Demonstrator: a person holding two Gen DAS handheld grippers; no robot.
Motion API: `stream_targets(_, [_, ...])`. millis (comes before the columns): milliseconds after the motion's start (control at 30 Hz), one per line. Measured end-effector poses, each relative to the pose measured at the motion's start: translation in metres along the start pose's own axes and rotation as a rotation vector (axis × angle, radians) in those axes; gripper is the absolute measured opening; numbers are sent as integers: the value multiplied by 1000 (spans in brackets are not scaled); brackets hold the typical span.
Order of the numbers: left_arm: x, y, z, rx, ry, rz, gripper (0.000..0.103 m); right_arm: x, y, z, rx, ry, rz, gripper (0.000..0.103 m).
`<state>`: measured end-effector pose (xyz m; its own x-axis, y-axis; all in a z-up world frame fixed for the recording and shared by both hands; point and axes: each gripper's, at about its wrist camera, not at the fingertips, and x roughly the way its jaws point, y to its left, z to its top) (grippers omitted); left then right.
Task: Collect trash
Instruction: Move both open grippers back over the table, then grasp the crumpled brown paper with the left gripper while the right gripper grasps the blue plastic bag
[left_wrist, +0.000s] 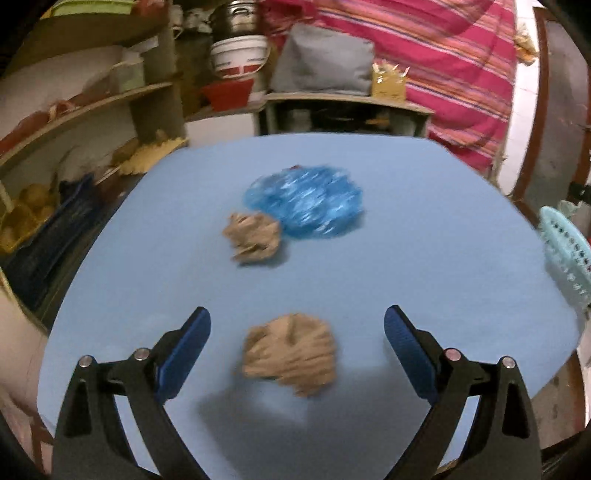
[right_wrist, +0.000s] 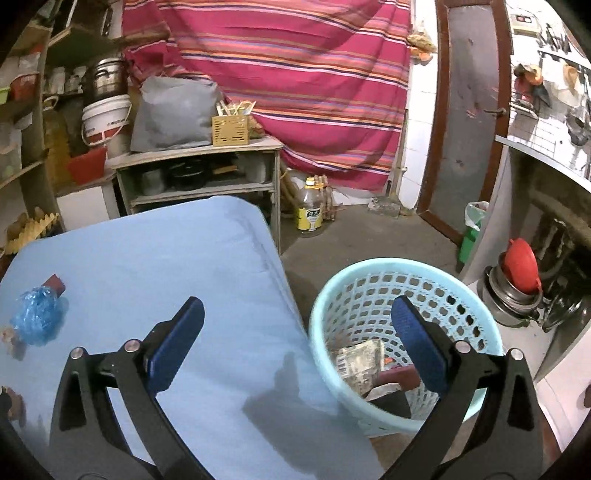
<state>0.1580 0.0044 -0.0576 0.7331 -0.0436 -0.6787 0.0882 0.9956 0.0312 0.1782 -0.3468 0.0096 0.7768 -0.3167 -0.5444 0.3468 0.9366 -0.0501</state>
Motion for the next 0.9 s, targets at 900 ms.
stream_targets(900, [-8,41,67,-4,-128,-47,54,13,138,-7,-148,130,244,99])
